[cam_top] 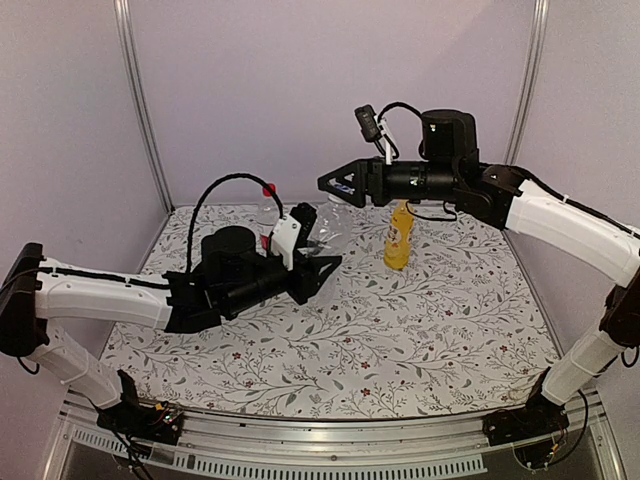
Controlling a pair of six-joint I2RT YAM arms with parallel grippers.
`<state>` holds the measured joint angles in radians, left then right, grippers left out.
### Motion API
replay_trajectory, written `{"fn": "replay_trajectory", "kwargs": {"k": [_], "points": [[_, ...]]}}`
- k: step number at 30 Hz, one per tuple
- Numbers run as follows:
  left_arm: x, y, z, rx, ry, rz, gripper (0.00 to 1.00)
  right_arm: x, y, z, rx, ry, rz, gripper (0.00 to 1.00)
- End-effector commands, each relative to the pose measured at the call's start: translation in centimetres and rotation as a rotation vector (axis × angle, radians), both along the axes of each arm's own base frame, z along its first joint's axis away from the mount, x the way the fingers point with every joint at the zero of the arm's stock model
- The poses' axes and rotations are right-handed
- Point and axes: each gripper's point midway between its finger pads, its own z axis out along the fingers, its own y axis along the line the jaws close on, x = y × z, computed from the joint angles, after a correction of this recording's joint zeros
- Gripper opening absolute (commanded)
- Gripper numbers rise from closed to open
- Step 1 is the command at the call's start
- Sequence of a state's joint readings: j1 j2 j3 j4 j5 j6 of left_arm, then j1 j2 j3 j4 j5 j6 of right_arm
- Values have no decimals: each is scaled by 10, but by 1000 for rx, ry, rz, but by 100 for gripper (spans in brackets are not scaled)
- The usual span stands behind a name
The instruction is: Unscrew the bottle caps
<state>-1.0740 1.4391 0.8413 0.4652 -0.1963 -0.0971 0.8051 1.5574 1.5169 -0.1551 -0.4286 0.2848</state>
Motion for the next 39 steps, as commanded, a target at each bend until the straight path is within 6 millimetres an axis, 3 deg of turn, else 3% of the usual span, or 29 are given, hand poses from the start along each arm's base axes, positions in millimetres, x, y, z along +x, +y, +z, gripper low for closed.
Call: {"fn": "replay_trajectory", "kwargs": {"k": [1, 18, 26, 28, 31, 33, 35, 39], "points": [[3, -3, 9, 8, -31, 27, 35, -6, 4, -2, 9, -5, 32, 65], [1, -2, 7, 12, -26, 26, 35, -8, 4, -6, 9, -5, 44, 41], [-5, -3, 7, 12, -33, -16, 35, -14, 5, -2, 16, -25, 78, 21], [-18, -6, 10, 15, -57, -98, 35, -25, 5, 1, 21, -53, 154, 17], [-52, -11, 12, -2, -64, -339, 35, -52, 0, 4, 34, -134, 360, 11], [-83, -12, 16, -36, -58, -553, 35, -77, -6, 3, 50, -180, 534, 14], [-101, -7, 21, -77, -53, -681, 35, -98, -12, 0, 59, -262, 667, 16], [-115, 5, 30, -165, -32, -816, 34, -117, -23, 1, 116, -299, 839, 23]]}}
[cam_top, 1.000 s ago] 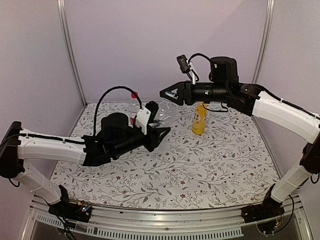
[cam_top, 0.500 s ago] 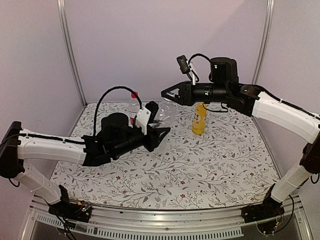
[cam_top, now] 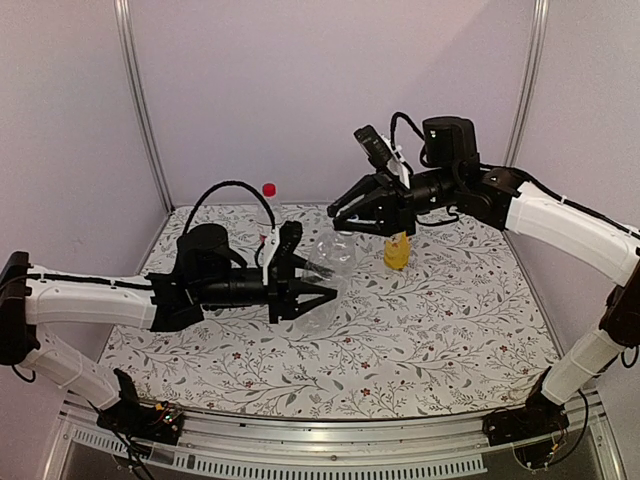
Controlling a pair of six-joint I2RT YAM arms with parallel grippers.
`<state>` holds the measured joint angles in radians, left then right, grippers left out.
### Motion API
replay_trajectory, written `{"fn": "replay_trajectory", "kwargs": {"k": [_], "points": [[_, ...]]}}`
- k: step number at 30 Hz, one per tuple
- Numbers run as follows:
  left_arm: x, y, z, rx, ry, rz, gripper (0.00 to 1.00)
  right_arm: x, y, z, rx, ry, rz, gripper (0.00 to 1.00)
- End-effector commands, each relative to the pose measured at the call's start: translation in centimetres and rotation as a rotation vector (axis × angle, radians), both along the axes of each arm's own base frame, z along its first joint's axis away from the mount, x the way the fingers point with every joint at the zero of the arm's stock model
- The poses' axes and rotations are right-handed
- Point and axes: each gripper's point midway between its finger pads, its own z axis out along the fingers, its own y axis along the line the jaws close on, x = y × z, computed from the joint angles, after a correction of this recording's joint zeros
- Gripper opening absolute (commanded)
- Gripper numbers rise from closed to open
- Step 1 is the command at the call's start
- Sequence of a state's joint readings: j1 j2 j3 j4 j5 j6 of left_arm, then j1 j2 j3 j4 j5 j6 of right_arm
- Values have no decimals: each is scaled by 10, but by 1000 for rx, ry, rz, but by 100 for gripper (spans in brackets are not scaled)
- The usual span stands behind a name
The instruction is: Unscrew the bottle caps
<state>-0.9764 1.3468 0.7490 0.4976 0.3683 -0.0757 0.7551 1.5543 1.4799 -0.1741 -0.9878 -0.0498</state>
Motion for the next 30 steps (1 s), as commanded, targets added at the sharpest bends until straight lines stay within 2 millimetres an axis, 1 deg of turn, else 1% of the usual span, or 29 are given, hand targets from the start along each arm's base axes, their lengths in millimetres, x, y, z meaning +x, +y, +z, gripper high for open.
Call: {"fn": "replay_trajectory", "kwargs": {"k": [1, 4, 5, 8, 11, 13, 14, 16, 19, 22, 24, 27, 29, 30], "points": [[-56, 7, 28, -138, -27, -364, 34, -42, -19, 6, 82, -72, 313, 24], [-54, 5, 25, -133, -10, -371, 34, -34, -14, 1, 70, -62, 300, 32], [-51, 4, 23, -124, -5, -362, 34, -30, -14, 0, 67, -57, 295, 37], [-40, 1, 15, -95, 5, -309, 33, -22, -13, 0, 55, -36, 264, 60], [-22, 1, 12, -83, 8, -207, 32, -12, -11, -1, 33, -16, 184, 76], [-10, 1, 8, -71, 14, -143, 32, -7, -10, 2, 32, -5, 129, 87], [-3, 1, 7, -64, 17, -104, 32, -5, -11, 6, 38, -2, 95, 91], [8, 0, 2, -46, 28, -50, 32, -1, -13, 15, 57, 13, 35, 95], [24, -1, -4, -23, 46, 37, 32, 6, -19, 35, 99, 21, -65, 97], [37, -1, -5, -14, 51, 119, 32, 23, -22, 52, 128, 62, -204, 98], [42, -1, -4, -16, 47, 169, 32, 38, -24, 56, 138, 100, -310, 97], [45, -2, -1, -19, 33, 222, 32, 57, -25, 56, 140, 154, -449, 97], [45, -3, 1, -19, 28, 251, 33, 68, -24, 49, 112, 181, -529, 97], [46, -3, 1, -14, 24, 265, 33, 71, -22, 47, 103, 185, -548, 97]]}}
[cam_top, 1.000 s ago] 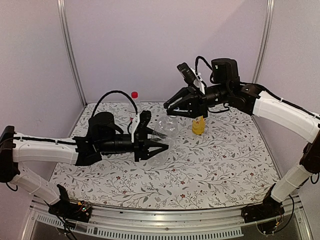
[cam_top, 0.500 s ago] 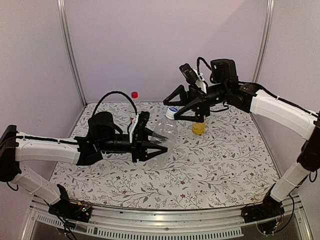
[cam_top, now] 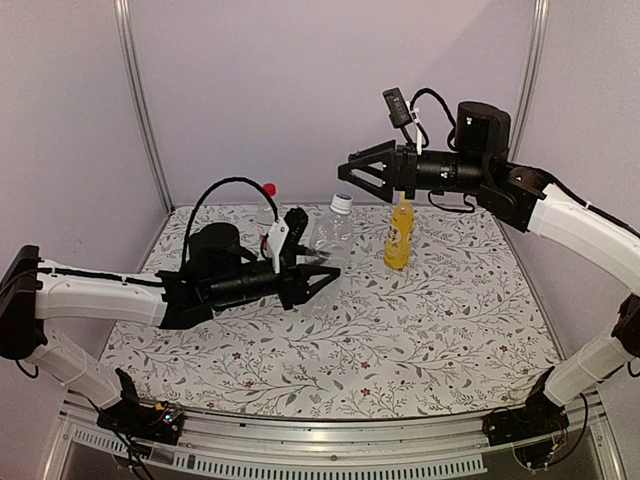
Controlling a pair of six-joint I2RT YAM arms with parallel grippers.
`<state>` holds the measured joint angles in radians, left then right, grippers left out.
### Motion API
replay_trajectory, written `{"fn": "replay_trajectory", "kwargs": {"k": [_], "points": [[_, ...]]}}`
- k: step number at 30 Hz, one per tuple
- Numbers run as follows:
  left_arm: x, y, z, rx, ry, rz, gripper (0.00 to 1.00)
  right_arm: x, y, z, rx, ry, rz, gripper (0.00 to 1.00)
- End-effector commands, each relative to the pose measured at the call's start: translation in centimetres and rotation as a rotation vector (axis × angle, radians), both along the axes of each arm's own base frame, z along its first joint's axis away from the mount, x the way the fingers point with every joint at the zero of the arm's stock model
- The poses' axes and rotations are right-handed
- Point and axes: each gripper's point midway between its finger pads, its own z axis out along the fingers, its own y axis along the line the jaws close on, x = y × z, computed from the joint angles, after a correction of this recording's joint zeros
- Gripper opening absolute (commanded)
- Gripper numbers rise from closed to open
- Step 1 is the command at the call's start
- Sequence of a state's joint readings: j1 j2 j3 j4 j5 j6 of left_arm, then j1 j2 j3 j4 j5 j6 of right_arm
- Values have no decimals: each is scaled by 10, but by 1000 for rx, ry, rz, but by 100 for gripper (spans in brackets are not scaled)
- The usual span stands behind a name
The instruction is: Unscrew the bottle caps
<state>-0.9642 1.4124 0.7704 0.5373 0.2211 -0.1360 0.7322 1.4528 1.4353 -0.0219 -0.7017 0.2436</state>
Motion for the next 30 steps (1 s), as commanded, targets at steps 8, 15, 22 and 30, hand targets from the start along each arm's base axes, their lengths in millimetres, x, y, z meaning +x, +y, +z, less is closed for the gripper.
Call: {"fn": "replay_trajectory", "kwargs": {"k": [8, 15, 22, 30], "points": [[16, -4, 12, 24, -56, 181, 33, 25, 31, -25, -64, 127, -168, 85], [17, -4, 13, 26, -64, 190, 33, 22, 37, -37, -97, 131, -152, 62], [18, -1, 11, 33, -64, 208, 33, 22, 38, -41, -107, 133, -151, 48], [20, 2, 10, 39, -67, 220, 33, 22, 37, -42, -110, 128, -152, 34]]}}
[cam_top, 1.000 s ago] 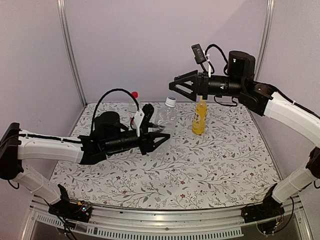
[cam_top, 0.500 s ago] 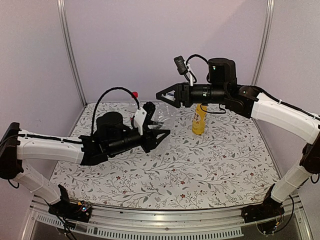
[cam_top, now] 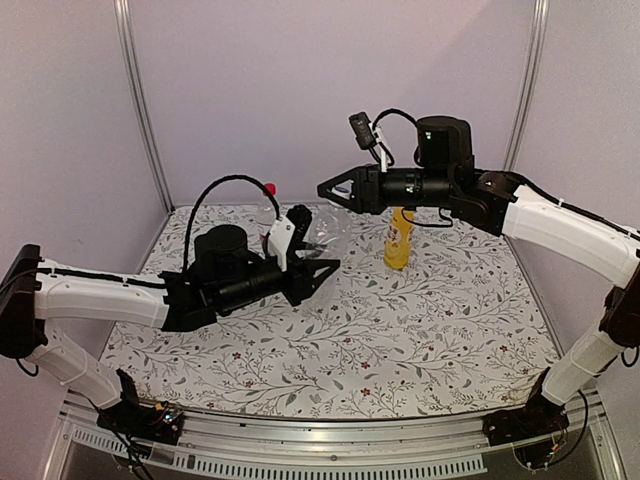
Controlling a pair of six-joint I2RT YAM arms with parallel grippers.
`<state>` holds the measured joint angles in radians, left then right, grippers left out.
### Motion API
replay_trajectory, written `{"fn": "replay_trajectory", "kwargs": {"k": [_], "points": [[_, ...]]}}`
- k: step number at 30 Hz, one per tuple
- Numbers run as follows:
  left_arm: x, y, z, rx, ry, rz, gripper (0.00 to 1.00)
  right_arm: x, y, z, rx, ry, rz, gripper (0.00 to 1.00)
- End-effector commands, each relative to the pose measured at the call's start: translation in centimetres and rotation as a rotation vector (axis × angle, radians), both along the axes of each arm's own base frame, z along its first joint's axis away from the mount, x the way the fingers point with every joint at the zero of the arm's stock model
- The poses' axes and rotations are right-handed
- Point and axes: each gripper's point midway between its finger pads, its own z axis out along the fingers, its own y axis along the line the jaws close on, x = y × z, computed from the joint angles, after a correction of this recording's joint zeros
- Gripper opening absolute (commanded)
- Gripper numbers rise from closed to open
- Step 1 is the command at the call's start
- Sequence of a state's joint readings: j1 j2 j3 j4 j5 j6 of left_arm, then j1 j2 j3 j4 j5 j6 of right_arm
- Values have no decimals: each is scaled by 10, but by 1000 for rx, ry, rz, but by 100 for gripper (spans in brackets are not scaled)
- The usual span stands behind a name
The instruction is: Unscrew the bottle caps
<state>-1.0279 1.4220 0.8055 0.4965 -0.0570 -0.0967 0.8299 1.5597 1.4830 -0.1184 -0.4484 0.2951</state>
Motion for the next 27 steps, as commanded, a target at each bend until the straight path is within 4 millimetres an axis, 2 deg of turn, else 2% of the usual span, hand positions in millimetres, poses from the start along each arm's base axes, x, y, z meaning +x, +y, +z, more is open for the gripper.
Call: {"fn": "replay_trajectory", "kwargs": {"k": [1, 4, 8, 10, 12, 15, 18, 21, 23, 26, 27], "points": [[0, -2, 8, -7, -16, 11, 33, -2, 1, 7, 9, -12, 9, 31], [-1, -2, 7, -5, -15, 11, 33, -3, 1, 7, 6, -18, 16, 22], [-9, -4, 4, 10, -24, -38, 33, -12, 0, 11, 6, -63, 67, 17], [-24, -8, 2, 22, -36, -137, 33, -22, -2, 14, 3, -128, 143, 14], [-45, -11, 2, 26, -46, -271, 33, -45, -7, 17, 22, -186, 306, 14], [-81, -11, 12, -28, -42, -498, 34, -82, -16, 14, 50, -288, 541, 20], [-102, -5, 22, -96, -18, -644, 34, -103, -22, 16, 81, -352, 675, 26], [-107, -4, 24, -124, 4, -691, 34, -105, -20, 15, 81, -352, 723, 26], [-103, -6, 22, -119, 9, -680, 33, -100, -16, 11, 68, -339, 713, 31], [-92, -8, 17, -102, 16, -631, 33, -90, -12, 8, 45, -322, 666, 49], [-89, -8, 14, -97, 18, -614, 33, -86, -11, 8, 34, -318, 639, 64]]}}
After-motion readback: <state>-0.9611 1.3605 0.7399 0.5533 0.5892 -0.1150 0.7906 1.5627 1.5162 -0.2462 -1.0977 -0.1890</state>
